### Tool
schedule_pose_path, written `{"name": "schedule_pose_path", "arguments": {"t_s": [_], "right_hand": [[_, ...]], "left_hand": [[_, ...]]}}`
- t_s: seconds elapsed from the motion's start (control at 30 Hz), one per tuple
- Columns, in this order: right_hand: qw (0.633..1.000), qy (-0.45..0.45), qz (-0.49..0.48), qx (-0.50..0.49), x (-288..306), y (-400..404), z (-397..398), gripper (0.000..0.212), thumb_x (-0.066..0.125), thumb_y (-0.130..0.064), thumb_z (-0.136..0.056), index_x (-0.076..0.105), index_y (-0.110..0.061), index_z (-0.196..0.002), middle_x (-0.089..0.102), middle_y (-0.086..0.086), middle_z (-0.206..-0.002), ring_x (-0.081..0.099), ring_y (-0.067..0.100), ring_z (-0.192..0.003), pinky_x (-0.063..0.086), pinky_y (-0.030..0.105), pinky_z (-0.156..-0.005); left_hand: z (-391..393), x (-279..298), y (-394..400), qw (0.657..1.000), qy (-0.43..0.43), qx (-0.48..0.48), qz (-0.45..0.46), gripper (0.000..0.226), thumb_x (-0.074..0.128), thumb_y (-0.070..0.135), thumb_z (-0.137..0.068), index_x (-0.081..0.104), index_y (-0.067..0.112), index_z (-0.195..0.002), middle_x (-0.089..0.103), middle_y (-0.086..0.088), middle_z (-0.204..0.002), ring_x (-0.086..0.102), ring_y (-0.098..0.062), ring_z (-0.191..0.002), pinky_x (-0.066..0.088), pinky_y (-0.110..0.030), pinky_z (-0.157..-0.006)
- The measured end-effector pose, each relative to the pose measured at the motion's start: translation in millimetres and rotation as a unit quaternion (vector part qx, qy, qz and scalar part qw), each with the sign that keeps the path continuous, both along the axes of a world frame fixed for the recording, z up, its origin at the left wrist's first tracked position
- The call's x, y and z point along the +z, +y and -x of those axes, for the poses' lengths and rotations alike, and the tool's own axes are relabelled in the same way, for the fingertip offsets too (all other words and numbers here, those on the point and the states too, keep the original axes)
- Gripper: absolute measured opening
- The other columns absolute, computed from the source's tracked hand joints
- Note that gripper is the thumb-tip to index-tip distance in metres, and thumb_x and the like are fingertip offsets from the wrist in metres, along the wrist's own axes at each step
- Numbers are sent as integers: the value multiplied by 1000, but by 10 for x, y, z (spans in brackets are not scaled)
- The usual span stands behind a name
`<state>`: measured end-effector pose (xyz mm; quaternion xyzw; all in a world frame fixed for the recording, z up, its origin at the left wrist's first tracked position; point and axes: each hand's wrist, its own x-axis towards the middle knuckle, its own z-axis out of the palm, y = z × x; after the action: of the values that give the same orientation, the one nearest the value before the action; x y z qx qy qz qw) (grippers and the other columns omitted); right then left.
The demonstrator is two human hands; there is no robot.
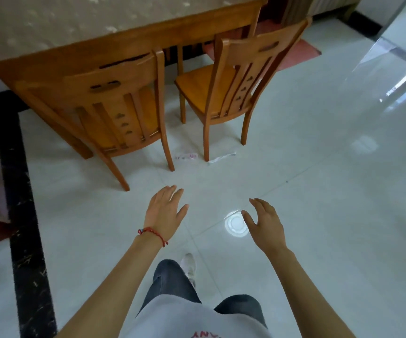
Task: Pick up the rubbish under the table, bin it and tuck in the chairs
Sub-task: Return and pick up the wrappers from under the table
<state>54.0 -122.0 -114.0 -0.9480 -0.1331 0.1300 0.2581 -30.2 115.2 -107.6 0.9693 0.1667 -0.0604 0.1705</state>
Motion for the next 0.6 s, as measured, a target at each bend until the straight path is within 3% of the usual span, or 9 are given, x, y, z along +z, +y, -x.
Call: {"name": "schedule_pose_path", "arguments": {"t_s": [0.3,0.6], "right_hand": [[1000,12,-2,-27,-17,406,-935,47,49,-37,-91,43,-17,-133,43,4,-142,37,20,-131,35,34,-102],[999,20,5,28,-205,618,-2250,46,48,-36,-92,44,-14,-133,44,7,-141,38,22,-130,36,35,-103]], "left_hand": [[-1092,-6,451,999,19,-27,4,52,38,39,-92,33,12,-136,33,-11,-147,25,-25,-137,19,-34,-112],[-2248,-146,595,1000,23,10,10,49,38,37,-92,35,13,-135,36,-10,-145,26,-24,-136,22,-35,-112]]}}
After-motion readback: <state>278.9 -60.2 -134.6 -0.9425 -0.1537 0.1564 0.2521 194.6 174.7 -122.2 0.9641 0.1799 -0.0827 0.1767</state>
